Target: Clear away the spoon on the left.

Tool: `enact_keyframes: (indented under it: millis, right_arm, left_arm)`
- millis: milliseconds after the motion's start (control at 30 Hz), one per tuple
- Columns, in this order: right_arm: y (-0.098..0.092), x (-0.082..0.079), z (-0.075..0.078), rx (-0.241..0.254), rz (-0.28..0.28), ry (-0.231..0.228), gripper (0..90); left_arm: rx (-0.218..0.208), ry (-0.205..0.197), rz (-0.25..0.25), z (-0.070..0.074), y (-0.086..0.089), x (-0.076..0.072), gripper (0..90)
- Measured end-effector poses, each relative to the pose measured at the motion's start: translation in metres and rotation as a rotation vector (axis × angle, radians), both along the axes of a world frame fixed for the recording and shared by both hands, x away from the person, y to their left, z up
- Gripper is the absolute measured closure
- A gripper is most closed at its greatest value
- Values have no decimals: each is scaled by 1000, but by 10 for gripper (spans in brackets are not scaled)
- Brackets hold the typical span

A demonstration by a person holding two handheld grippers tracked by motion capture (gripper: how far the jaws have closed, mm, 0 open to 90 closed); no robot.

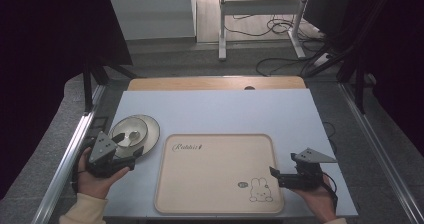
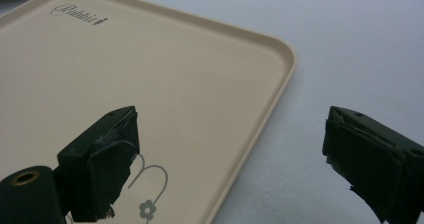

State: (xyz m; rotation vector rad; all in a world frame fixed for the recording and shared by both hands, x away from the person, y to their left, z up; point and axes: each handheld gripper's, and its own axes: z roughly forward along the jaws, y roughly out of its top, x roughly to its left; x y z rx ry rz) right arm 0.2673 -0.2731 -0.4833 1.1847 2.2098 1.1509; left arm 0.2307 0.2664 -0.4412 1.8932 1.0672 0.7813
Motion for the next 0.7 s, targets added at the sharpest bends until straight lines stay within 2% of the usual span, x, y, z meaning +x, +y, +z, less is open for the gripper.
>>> enact_keyframes:
  millis: [200, 433, 700]
  right_arm:
    - [-2, 0, -1, -14, -8, 1, 89]
    - [-2, 1, -1, -23, -4, -3, 90]
    - [-2, 1, -1, -30, 0, -4, 93]
  left_arm:
    - [0, 9, 8, -10, 12, -1, 256]
    - [13, 26, 4, -20, 18, -1, 255]
    - [31, 27, 5, -26, 21, -1, 262]
